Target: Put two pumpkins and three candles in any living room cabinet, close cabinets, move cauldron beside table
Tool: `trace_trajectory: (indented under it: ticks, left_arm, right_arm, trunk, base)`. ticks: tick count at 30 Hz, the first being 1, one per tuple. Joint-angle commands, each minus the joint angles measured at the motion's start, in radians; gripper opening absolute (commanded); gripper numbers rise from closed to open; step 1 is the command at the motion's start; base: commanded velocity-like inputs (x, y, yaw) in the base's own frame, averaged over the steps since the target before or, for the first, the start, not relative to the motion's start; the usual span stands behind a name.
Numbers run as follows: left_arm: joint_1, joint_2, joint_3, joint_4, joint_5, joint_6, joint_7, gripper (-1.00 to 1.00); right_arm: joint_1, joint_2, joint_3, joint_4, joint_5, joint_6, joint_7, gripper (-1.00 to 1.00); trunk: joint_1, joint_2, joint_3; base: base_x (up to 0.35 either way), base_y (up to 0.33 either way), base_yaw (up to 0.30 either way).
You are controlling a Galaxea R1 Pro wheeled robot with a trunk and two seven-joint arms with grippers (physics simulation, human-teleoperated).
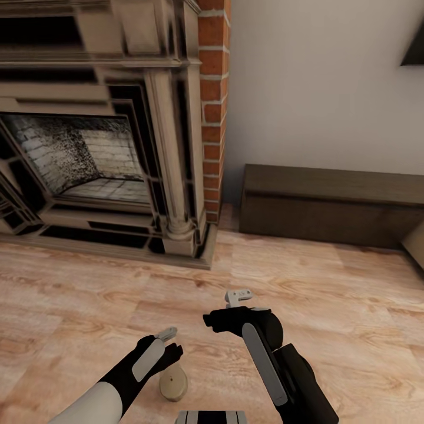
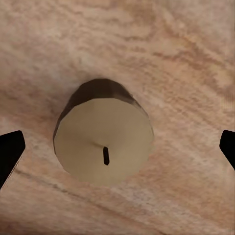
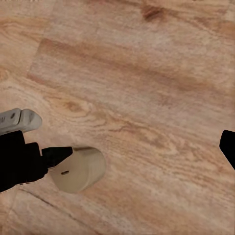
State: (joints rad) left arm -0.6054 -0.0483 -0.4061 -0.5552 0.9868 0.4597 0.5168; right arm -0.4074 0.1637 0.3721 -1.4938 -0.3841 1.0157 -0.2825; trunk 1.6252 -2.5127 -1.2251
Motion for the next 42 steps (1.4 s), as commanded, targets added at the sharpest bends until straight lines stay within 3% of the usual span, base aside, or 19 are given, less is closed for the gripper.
trace_trajectory:
  ticks: [1,13,25,33,36,42]
  left_arm:
    - [-0.001,0.001,-0.005,-0.002,0.008,0.000,0.009,1.00]
    - [-0.001,0.002,-0.005,-0.002,0.007,0.000,0.008,1.00]
    - [-0.001,0.004,-0.004,-0.002,0.006,-0.002,0.009,1.00]
    - [-0.001,0.005,-0.004,-0.002,0.006,-0.013,0.009,1.00]
    - [-0.001,0.005,-0.004,-0.002,0.006,-0.013,0.009,1.00]
    - [-0.001,0.005,-0.004,-0.002,0.006,-0.013,0.009,1.00]
  right_arm:
    - [-0.001,0.000,0.001,-0.001,-0.010,0.003,-0.010,1.00]
    - [-0.001,0.000,0.001,-0.002,-0.010,0.003,-0.010,1.00]
    - [0.000,-0.006,0.015,-0.037,-0.010,0.015,-0.009,1.00]
    - [0.001,-0.010,0.189,-0.053,-0.010,0.016,-0.009,1.00]
    - [0.001,-0.011,0.209,-0.055,-0.010,0.010,-0.008,1.00]
    - [0.001,-0.012,0.210,-0.055,-0.010,-0.009,-0.009,1.00]
  trunk:
    - [0.000,0.000,-0.001]
    - [0.000,0.000,-0.001]
    - [0.005,-0.003,-0.047]
    - [0.009,-0.005,-0.078]
    - [0.010,-0.006,-0.090]
    - [0.013,-0.007,-0.113]
  base:
    - [0.172,0.088,0.000]
    - [0.047,0.021,0.000]
    - [0.000,0.000,0.000]
    - [0.000,0.000,0.000]
    - [0.000,0.000,0.000]
    - [0.000,0.000,0.000]
